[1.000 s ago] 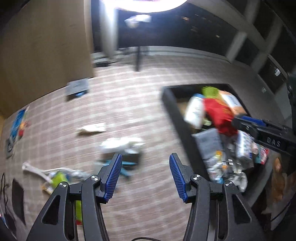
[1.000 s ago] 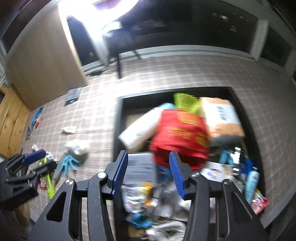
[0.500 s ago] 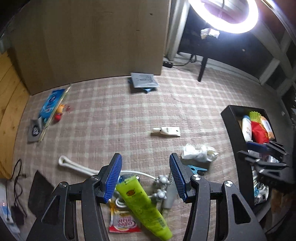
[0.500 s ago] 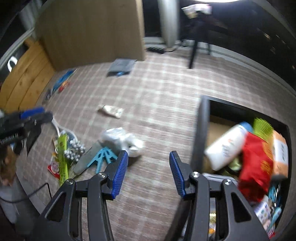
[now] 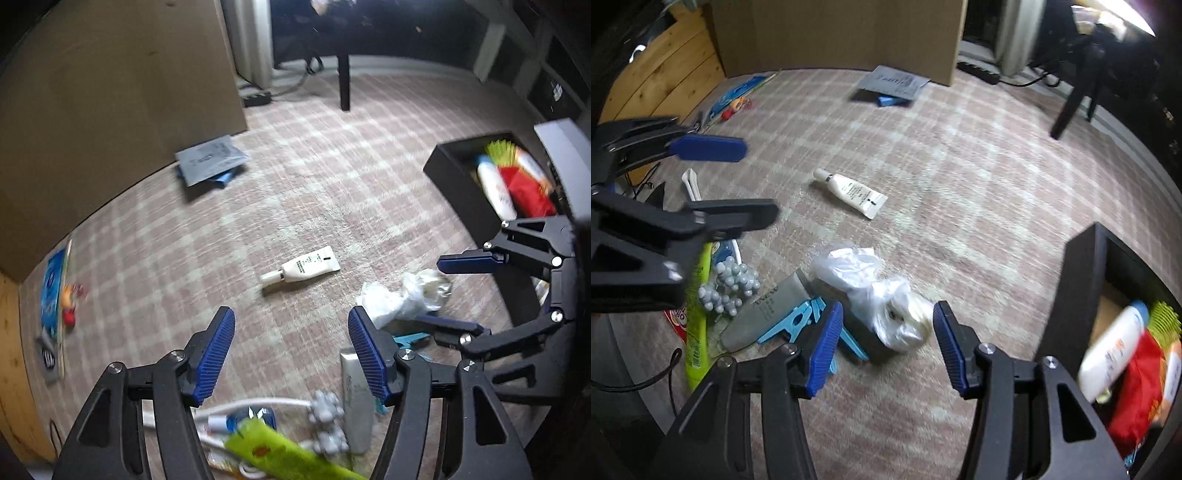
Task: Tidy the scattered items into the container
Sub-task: 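Move both open grippers back to the remaining items on the floor, then grasp the white cream tube with the left gripper while the right grasps the plastic bag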
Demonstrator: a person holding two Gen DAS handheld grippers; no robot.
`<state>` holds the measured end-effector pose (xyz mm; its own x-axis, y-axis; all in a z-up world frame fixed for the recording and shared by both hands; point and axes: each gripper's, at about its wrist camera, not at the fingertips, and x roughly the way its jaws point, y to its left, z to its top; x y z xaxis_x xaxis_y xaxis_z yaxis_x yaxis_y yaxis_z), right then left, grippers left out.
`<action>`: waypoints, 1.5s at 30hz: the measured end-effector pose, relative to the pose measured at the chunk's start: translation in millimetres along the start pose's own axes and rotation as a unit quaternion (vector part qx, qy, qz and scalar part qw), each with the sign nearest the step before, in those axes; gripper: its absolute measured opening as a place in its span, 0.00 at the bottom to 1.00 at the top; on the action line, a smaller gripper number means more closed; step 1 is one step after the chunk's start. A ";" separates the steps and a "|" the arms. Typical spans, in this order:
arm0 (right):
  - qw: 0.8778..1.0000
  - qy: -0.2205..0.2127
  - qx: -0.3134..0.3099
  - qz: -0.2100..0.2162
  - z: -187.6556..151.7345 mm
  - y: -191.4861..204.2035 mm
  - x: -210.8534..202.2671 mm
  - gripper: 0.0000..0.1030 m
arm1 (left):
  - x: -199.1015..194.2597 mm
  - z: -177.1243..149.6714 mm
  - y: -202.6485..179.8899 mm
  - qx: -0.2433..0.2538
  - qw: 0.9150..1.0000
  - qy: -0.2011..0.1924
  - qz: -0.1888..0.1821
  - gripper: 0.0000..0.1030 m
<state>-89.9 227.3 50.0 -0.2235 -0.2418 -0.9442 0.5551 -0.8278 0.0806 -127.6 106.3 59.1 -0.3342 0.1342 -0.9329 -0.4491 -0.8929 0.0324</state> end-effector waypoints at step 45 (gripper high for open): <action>0.991 -0.010 0.131 -0.023 -1.6 -48.3 15.0 0.35 | 59.5 26.5 -8.3 0.071 0.996 0.042 -0.030 0.18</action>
<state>-118.8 264.5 31.4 -0.2612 -0.2092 -0.9423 0.3178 -0.9404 0.1207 -165.8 133.1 12.9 -0.2348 0.1438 -0.9613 -0.5811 -0.8136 0.0202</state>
